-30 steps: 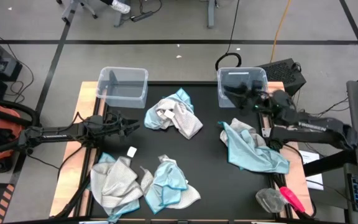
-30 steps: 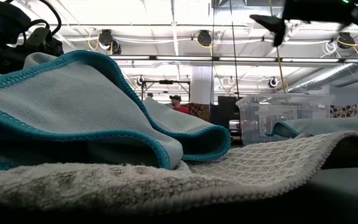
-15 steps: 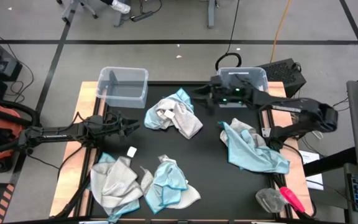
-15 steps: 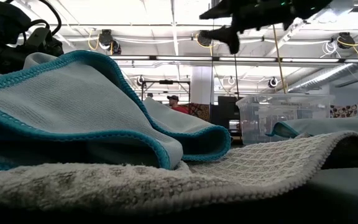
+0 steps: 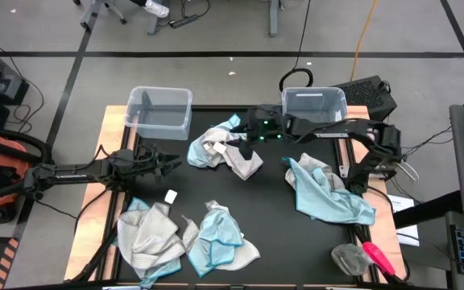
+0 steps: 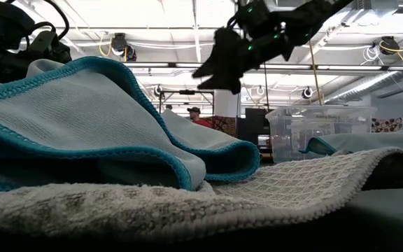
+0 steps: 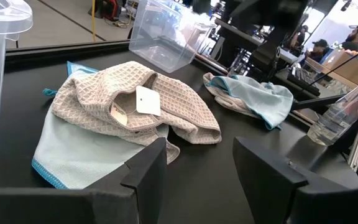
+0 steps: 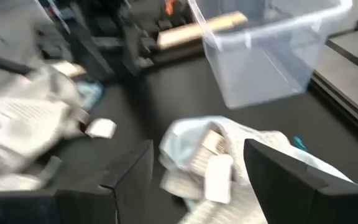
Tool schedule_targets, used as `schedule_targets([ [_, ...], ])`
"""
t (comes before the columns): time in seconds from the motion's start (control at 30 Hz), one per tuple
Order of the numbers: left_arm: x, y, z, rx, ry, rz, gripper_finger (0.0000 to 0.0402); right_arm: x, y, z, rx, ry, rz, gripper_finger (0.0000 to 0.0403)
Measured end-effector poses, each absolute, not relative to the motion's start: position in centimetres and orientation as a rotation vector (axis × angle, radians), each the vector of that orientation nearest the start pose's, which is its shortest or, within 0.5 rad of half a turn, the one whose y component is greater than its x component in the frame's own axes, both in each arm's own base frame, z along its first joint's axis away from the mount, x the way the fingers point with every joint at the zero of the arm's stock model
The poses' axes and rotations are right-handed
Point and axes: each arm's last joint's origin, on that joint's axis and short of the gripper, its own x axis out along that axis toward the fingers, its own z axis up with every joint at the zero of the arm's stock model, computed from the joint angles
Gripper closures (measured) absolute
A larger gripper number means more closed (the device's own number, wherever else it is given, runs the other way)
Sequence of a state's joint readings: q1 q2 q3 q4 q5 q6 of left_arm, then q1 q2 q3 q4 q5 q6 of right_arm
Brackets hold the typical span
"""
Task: Sort microfiber towel by color & place in baskets
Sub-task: Put the gray towel into the right transparent bin
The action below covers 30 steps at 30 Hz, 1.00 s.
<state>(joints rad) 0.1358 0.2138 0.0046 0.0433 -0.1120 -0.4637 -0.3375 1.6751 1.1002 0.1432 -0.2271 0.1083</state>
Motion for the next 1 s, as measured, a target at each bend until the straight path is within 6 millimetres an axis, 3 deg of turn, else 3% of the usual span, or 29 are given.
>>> schedule_targets([
  [0.37,10.8,1.8,15.1,-0.462,0.106,0.282,0.021,38.1,-12.8,20.5,0.08,0.572,-0.282,0.0161],
  [0.8,10.8,1.8,15.1,-0.462,0.106,0.282,0.021,38.1,-12.4,16.8,0.104,0.773,-0.345,0.0161],
  [1.0,10.8,1.8,15.1,-0.462,0.107,0.282,0.021,38.0,-11.7,16.6,0.092,0.81,-0.38,0.0171],
])
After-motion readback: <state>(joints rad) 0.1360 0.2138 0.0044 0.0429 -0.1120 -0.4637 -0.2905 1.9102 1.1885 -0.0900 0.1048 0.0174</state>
